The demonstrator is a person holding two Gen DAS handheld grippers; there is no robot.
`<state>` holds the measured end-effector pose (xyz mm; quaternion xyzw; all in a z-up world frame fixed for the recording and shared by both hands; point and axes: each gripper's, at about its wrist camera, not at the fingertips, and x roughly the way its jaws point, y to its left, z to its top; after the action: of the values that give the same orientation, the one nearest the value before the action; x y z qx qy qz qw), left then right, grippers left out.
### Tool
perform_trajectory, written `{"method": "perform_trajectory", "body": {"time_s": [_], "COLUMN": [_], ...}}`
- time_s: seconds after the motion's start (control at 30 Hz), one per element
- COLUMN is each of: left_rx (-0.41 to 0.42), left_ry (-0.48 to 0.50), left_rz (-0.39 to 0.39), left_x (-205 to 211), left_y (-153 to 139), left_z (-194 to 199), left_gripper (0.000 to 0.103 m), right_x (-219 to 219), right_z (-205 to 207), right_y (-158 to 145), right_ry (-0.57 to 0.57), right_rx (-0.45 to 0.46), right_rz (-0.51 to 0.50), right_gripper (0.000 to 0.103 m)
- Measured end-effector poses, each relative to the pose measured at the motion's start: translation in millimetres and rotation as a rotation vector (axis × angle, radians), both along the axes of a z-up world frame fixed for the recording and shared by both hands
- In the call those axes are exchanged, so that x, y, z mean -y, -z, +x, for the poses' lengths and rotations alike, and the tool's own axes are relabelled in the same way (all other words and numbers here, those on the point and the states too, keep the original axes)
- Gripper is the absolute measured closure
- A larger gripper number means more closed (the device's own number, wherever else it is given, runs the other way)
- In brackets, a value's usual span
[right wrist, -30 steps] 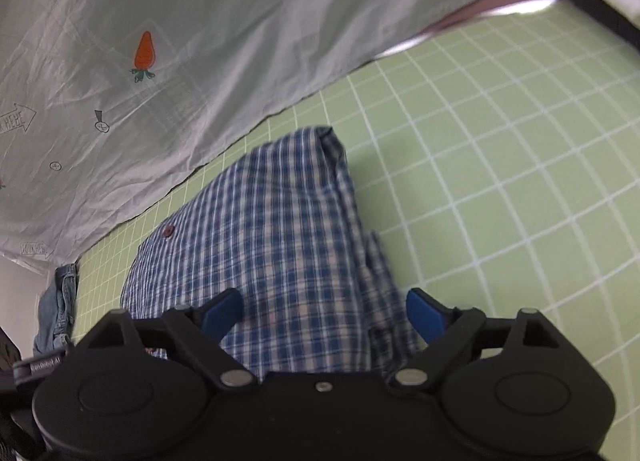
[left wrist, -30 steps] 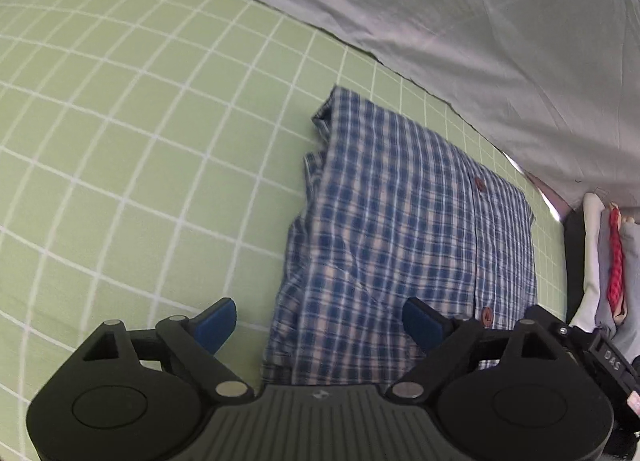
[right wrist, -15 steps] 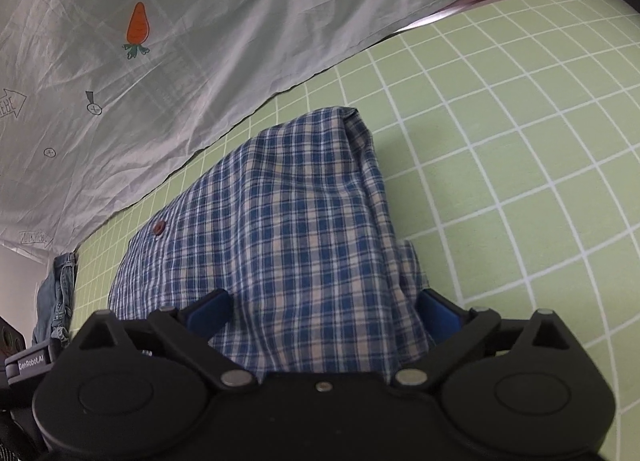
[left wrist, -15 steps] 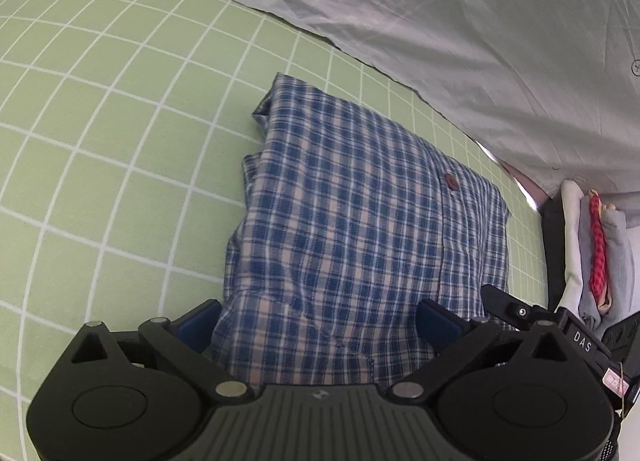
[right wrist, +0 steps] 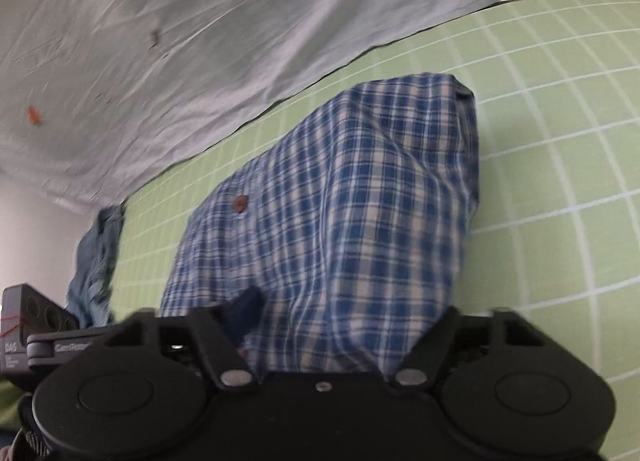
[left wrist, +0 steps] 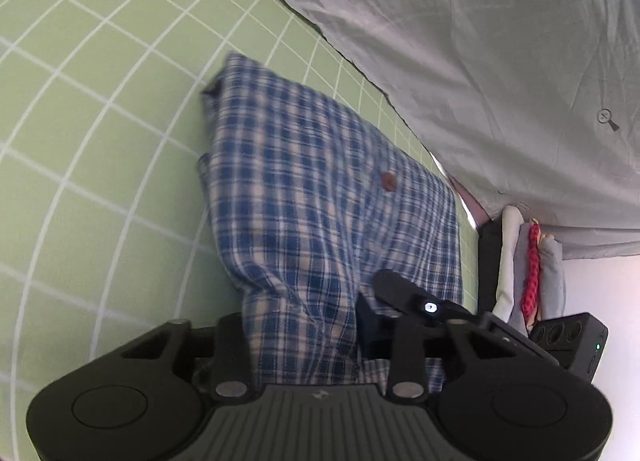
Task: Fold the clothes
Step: 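Grasp the folded shirt with both grippers and lift it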
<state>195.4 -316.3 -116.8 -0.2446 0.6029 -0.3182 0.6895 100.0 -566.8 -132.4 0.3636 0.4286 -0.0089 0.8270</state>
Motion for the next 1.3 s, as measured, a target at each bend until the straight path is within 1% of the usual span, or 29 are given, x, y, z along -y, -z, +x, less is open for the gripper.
{"method": "perform_trajectory", "body": {"time_s": [0.03, 0.07, 0.1, 0.2, 0.3, 0.37, 0.5, 0.6, 0.73, 0.8, 0.83, 0.87, 0.9, 1.03, 1.1, 1.13, 1.17, 1.3], "left_rx": [0.007, 0.005, 0.002, -0.023, -0.017, -0.017, 0.014, 0.046, 0.068, 0.093, 0.103, 0.112, 0.121, 0.180, 0.170, 0.167, 0.181, 0.268], "left_ry": [0.004, 0.004, 0.003, -0.024, -0.025, -0.015, 0.066, 0.154, 0.267, 0.327, 0.354, 0.391, 0.407, 0.429, 0.410, 0.402, 0.406, 0.416], "left_rz": [0.008, 0.005, 0.002, -0.020, -0.033, -0.048, -0.083, -0.121, -0.182, -0.209, -0.215, -0.180, -0.183, -0.223, -0.260, -0.281, -0.299, -0.368], "left_x": [-5, -12, -20, -47, -70, -78, -77, -61, -16, 11, 26, 42, 59, 128, 173, 194, 216, 308], "left_y": [-7, -14, -20, -34, -45, -52, -67, -81, -98, -107, -112, -116, -120, -124, -122, -123, -126, -151], "left_z": [-7, -16, -25, -59, -98, -118, -142, -156, -173, -185, -191, -197, -205, -248, -270, -281, -292, -320], "left_gripper": [0.074, 0.074, 0.074, 0.074, 0.074, 0.074, 0.074, 0.074, 0.074, 0.074, 0.074, 0.074, 0.074, 0.074, 0.074, 0.074, 0.074, 0.074], "right_x": [-5, -11, -18, -40, -58, -69, -79, -75, -55, -40, -32, -21, -10, 59, 94, 114, 135, 226], "right_z": [-3, -6, -13, -39, -78, -104, -151, -183, -231, -257, -270, -283, -296, -336, -355, -365, -374, -407], "right_y": [-2, -4, -7, -13, -17, -23, -38, -55, -81, -91, -96, -99, -102, -117, -124, -131, -138, -177], "right_ry": [-0.021, -0.042, -0.063, -0.104, -0.094, -0.073, 0.002, 0.073, 0.187, 0.243, 0.270, 0.290, 0.309, 0.316, 0.313, 0.315, 0.317, 0.311], "right_rx": [0.000, -0.001, -0.004, -0.010, -0.006, 0.002, 0.027, 0.046, 0.073, 0.096, 0.108, 0.121, 0.133, 0.184, 0.209, 0.219, 0.230, 0.302], "right_rz": [0.018, 0.033, 0.033, 0.032, 0.043, 0.038, 0.021, -0.003, -0.055, -0.080, -0.091, -0.095, -0.098, -0.141, -0.170, -0.187, -0.206, -0.275], "right_gripper": [0.060, 0.064, 0.066, 0.067, 0.068, 0.068, 0.068, 0.068, 0.068, 0.068, 0.068, 0.068, 0.068, 0.068, 0.068, 0.068, 0.068, 0.068]}}
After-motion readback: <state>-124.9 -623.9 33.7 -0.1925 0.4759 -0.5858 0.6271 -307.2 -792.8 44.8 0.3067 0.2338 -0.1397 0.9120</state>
